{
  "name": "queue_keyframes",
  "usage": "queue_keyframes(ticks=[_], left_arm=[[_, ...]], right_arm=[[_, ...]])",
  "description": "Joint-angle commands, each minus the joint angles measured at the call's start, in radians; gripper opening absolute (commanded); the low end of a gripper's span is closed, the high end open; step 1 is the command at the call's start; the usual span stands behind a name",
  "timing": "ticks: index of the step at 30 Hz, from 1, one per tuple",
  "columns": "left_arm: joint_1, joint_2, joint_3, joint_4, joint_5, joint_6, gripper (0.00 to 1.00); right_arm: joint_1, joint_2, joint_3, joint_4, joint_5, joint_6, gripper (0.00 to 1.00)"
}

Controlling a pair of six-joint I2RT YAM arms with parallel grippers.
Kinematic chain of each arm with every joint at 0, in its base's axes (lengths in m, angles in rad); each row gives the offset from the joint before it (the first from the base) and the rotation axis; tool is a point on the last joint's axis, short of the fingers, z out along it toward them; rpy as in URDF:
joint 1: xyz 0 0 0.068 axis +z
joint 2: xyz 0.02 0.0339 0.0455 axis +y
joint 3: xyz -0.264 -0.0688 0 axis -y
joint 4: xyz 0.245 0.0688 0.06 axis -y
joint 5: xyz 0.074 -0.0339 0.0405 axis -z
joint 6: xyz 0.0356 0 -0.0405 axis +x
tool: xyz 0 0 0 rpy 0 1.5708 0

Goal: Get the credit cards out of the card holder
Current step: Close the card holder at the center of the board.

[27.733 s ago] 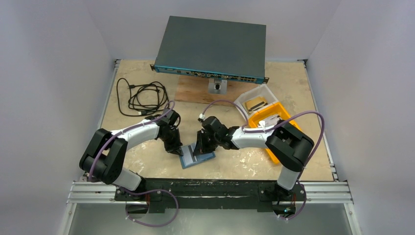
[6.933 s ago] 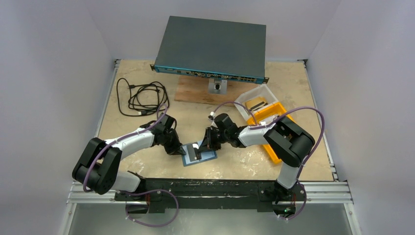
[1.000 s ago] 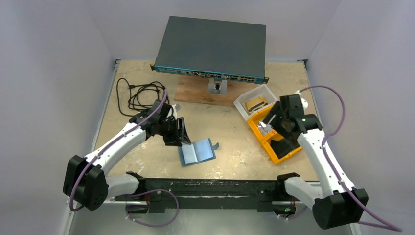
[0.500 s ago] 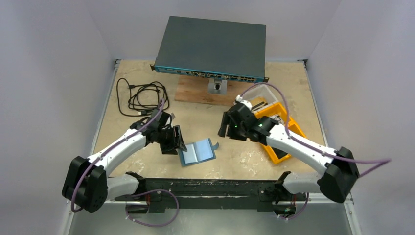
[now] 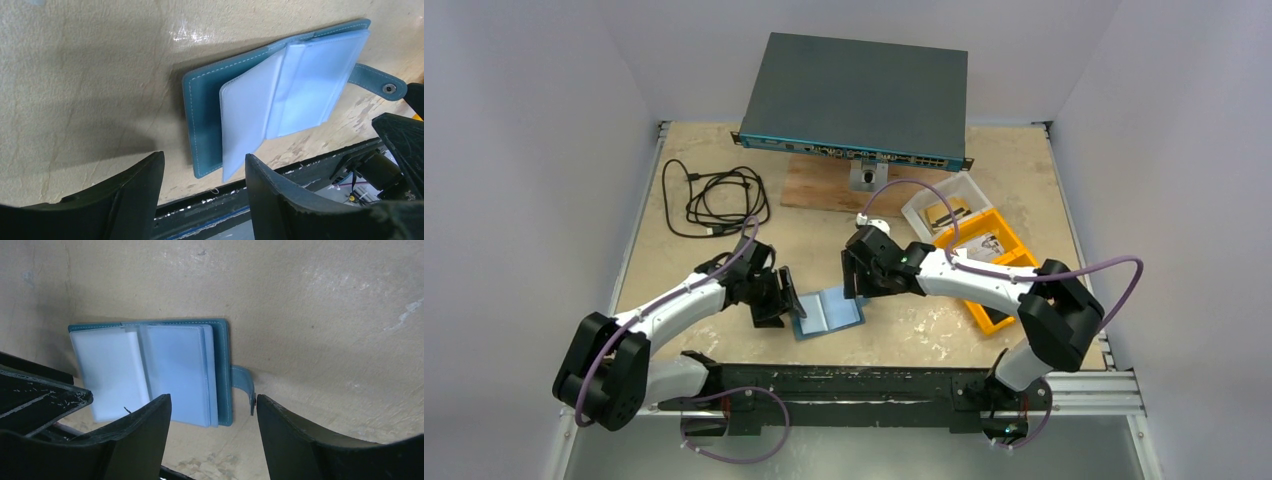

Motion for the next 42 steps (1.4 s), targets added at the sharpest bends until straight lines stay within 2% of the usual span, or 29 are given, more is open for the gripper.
queue_keyframes(ticks=[1,8,10,16,20,25,30,42], left_arm=[[0.004,0.010,-0.022,0.103,0.014,-0.015,0.60],[0.004,0.051,-0.028,0.165,0.044,-0.019,0.57],[0.004,0.051,-0.028,0.173,0.050,-0.022,0.54],[0.004,0.045,-0.014,0.170,0.061,-0.025,0.35],[0.004,0.039,0.004,0.161,0.072,-0.023,0.27],[0.004,0.018,0.036,0.136,0.078,-0.022,0.19],[0.004,0.004,0.074,0.114,0.096,-0.025,0.17],[-0.043,0.011,0.165,0.126,0.138,-0.069,0.16]], right_arm=[[0.001,0.017,-0.018,0.084,-0.003,-0.053,0.60],[0.000,0.044,-0.036,0.089,0.035,-0.058,0.53],[0.001,0.046,-0.042,0.089,0.041,-0.056,0.48],[0.001,0.022,-0.053,0.070,0.068,-0.050,0.42],[0.001,0.008,-0.059,0.069,0.068,-0.049,0.38],[0.001,0.014,-0.057,0.069,0.074,-0.048,0.16],[0.001,0.025,-0.060,0.075,0.065,-0.050,0.00],[0.001,0.016,-0.061,0.146,-0.041,-0.045,0.00]])
